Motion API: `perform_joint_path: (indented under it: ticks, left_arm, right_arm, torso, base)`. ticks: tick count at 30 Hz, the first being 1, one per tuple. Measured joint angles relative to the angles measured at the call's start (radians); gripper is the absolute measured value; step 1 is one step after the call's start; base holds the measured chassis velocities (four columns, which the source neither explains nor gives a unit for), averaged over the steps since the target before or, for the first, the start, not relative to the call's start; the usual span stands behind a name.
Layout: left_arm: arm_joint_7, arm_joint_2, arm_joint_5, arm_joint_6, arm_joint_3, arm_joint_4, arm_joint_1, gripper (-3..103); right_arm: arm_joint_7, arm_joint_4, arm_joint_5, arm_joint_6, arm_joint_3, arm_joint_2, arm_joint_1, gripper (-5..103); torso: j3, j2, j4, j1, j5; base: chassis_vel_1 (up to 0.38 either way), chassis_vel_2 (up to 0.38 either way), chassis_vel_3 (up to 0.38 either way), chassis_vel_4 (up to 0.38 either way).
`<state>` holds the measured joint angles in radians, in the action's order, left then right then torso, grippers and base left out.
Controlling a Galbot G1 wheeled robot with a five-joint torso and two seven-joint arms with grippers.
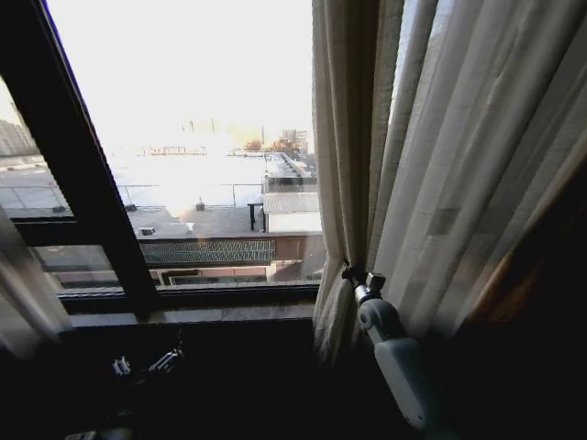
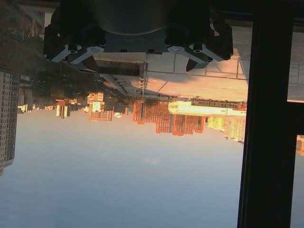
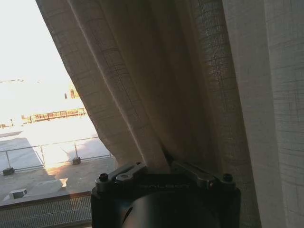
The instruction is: Open the curtains by pulling them apart, changing their state from closed to fully open.
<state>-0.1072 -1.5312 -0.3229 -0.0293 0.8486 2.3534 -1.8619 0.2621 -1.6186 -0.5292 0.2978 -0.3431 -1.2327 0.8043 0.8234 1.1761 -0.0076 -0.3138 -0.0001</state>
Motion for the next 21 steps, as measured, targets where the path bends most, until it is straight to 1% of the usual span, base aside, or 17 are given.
perform_joint_path:
  ticks: [2,9,14,17,21]
  left_arm:
    - [0.000,0.000,-0.001,0.000,0.000,0.001,0.000,100]
    - [0.000,0.002,-0.002,0.000,0.002,0.002,0.000,100]
    - [0.000,0.002,-0.002,0.001,0.002,0.008,0.002,100]
    - [0.000,0.001,-0.002,0.002,0.002,0.010,0.002,100]
    - [0.000,0.000,-0.001,0.002,0.000,0.010,-0.001,100]
  right_arm:
    - [0.000,-0.003,0.000,0.000,-0.004,-0.001,0.003,0]
    - [0.000,-0.012,0.000,0.000,-0.024,-0.002,0.018,0]
    - [-0.001,-0.017,0.000,0.000,-0.036,0.001,0.022,0]
    - [-0.001,-0.018,0.000,0.000,-0.039,0.002,0.022,0]
    - [-0.001,-0.023,-0.001,0.000,-0.042,0.004,0.026,0]
  torso:
    - [0.000,0.000,-0.0002,0.000,0.0007]
    - [0.000,0.000,0.0000,0.000,0.0001]
    - [0.000,0.000,-0.0003,0.000,0.0002]
    - [0.000,0.000,-0.0001,0.000,0.0006]
    - [0.000,0.000,0.0000,0.000,0.0003]
  base:
    - [-0.346,-0.351,0.334,0.347]
    - [-0.367,-0.339,0.370,0.346]
    - [-0.340,-0.355,0.331,0.347]
    - [-0.345,-0.378,0.333,0.361]
    - [-0.364,-0.374,0.366,0.383]
